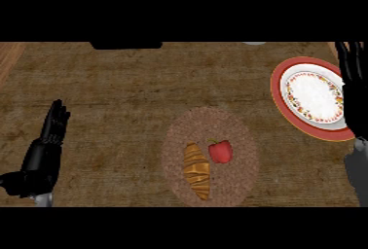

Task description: Pick the bell pepper from the placemat and place it in the plate

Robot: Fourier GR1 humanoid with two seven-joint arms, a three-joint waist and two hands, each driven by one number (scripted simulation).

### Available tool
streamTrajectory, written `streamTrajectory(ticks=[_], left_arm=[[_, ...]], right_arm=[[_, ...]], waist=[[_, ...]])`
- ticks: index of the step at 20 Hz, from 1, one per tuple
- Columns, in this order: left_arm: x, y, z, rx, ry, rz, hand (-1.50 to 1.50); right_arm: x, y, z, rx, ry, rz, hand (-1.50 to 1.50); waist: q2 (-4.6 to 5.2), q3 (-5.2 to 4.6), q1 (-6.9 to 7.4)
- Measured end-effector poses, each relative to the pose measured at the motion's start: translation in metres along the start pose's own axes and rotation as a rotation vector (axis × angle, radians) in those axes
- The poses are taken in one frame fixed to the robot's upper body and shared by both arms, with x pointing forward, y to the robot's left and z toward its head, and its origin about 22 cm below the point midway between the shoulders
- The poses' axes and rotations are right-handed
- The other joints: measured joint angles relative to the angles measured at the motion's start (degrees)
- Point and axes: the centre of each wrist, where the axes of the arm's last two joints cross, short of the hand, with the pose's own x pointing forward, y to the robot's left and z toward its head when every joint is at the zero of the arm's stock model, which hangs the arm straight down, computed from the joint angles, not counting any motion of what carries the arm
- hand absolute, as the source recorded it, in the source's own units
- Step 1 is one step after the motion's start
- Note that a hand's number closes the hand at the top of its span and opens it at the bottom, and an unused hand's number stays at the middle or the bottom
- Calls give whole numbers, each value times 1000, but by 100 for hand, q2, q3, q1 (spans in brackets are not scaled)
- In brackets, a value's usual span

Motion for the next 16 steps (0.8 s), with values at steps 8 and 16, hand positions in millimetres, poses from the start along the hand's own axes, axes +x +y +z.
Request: streamTrajectory(ticks=[8, 16], left_arm=[[-35, -28, 14, -116, 341, 94, 0], [-39, -48, 11, -207, 488, 182, 0]], right_arm=[[7, -21, -24, 163, -22, 250, 150], [-72, -26, 31, 6, -55, 284, -150]], waist=[[-71, -54, 115], [-136, -16, 169]])
